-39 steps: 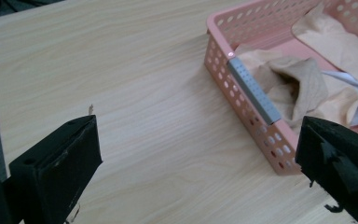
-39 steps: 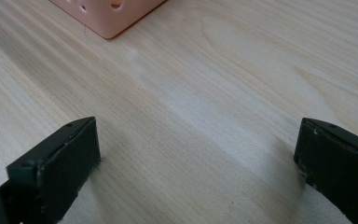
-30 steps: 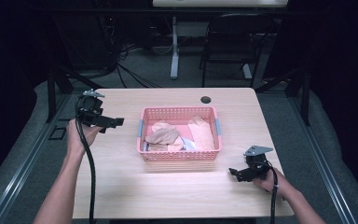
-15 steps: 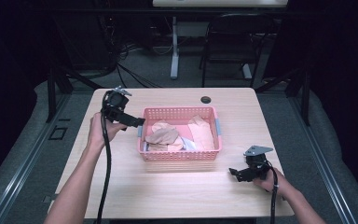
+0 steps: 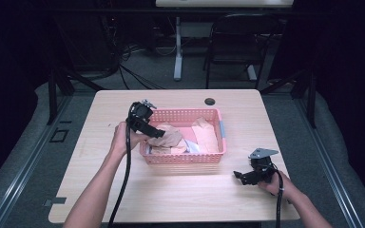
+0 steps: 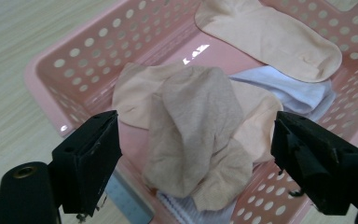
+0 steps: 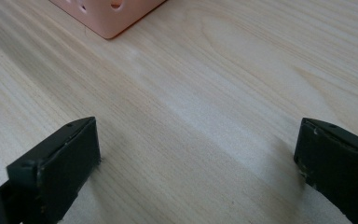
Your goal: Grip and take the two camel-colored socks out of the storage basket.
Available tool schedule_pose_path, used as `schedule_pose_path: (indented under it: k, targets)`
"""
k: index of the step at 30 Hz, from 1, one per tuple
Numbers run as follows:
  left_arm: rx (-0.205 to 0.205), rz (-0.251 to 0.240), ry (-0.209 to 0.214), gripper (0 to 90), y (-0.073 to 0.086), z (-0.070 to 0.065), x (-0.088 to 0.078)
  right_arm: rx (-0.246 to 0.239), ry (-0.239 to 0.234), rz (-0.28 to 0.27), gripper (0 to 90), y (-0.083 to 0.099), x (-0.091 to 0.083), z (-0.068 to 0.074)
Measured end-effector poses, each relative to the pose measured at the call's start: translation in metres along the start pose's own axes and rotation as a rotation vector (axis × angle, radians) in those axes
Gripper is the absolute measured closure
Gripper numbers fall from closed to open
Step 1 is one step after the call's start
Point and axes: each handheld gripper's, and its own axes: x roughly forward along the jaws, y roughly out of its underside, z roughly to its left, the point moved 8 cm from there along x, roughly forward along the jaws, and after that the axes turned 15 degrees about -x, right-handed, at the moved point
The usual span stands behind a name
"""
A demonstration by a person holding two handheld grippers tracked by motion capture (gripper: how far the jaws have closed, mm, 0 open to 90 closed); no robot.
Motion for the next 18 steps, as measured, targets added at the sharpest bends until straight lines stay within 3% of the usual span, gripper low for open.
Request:
schedule_pose_path:
  k: [4, 12, 18]
  targets:
    - [0.014, 0.035, -0.020, 27.4, 0.004, -0.002, 0.009, 0.001, -0.002, -0.002, 0.0, 0.000, 0.000, 0.000]
    - [0.004, 0.078, -0.048, 43.5, 0.013, 0.002, 0.024, 0.001, -0.002, -0.002, 0.0, 0.000, 0.000, 0.000]
    - [-0.002, 0.090, -0.041, 53.4, 0.016, 0.004, 0.029, 0.000, -0.003, -0.002, 0.0, 0.000, 0.000, 0.000]
